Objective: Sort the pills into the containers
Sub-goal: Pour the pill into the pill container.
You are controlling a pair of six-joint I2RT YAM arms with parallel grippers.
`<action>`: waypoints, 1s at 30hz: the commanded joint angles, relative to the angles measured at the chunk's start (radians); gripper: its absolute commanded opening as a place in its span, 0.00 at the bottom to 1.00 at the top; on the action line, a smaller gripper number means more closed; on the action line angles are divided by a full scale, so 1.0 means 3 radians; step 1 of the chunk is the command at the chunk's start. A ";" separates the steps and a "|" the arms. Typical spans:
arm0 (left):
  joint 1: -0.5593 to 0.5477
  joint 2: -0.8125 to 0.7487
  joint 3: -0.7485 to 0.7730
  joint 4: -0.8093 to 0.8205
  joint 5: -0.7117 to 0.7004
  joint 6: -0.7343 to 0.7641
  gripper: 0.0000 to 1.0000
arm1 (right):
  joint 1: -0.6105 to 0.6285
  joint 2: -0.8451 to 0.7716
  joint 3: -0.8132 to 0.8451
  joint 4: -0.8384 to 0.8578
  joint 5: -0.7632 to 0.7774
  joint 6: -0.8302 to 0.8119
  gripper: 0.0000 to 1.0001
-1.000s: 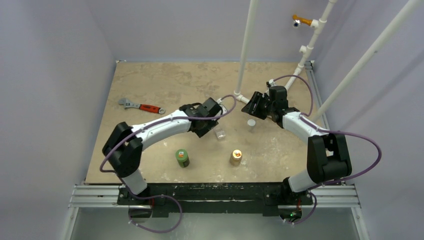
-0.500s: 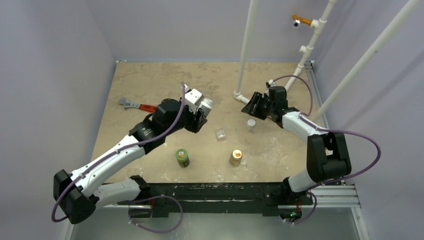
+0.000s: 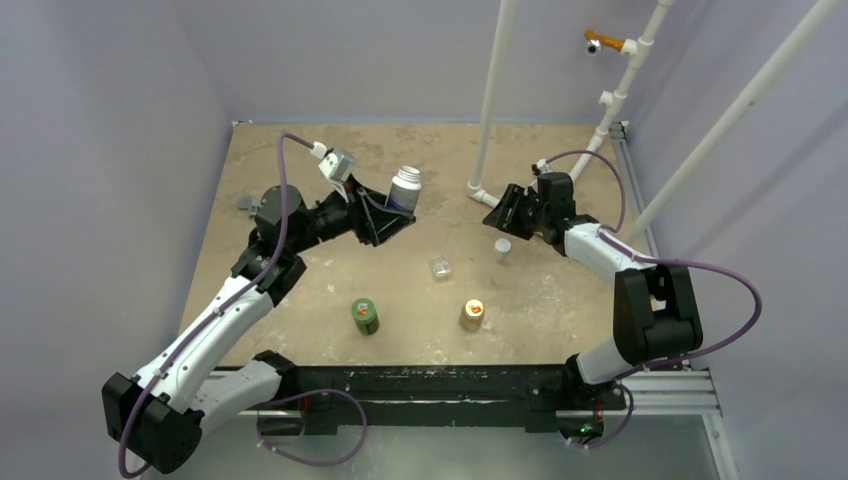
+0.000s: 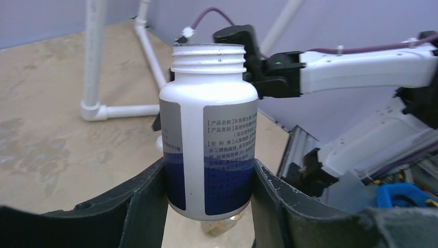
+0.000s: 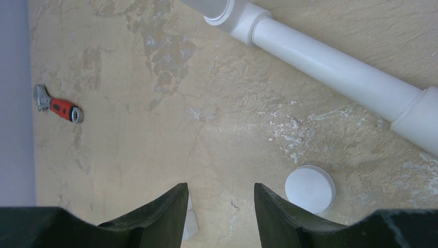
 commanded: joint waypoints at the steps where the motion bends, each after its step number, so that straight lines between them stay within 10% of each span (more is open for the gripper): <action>1: 0.0033 -0.0024 0.0079 0.0878 0.0784 -0.0592 0.00 | 0.0021 0.0004 0.0031 0.0039 -0.0065 -0.0060 0.50; 5: 0.0015 -0.0046 0.0236 0.0438 0.0656 -0.0355 0.00 | 0.0028 0.0022 0.0041 0.0041 -0.0058 -0.0058 0.50; 9: -0.0626 0.0191 0.0890 -0.1633 -0.1327 0.1269 0.00 | 0.0032 0.0036 0.0047 0.0038 -0.0055 -0.0061 0.50; 14: -0.1198 0.0784 0.1029 -0.2092 -0.2641 0.1914 0.00 | 0.0037 0.0056 0.0065 0.0027 -0.0043 -0.0066 0.50; 30: -0.1225 0.1361 0.0456 -0.1523 -0.2259 0.2250 0.00 | 0.0035 0.0058 0.0055 0.0037 -0.0055 -0.0068 0.50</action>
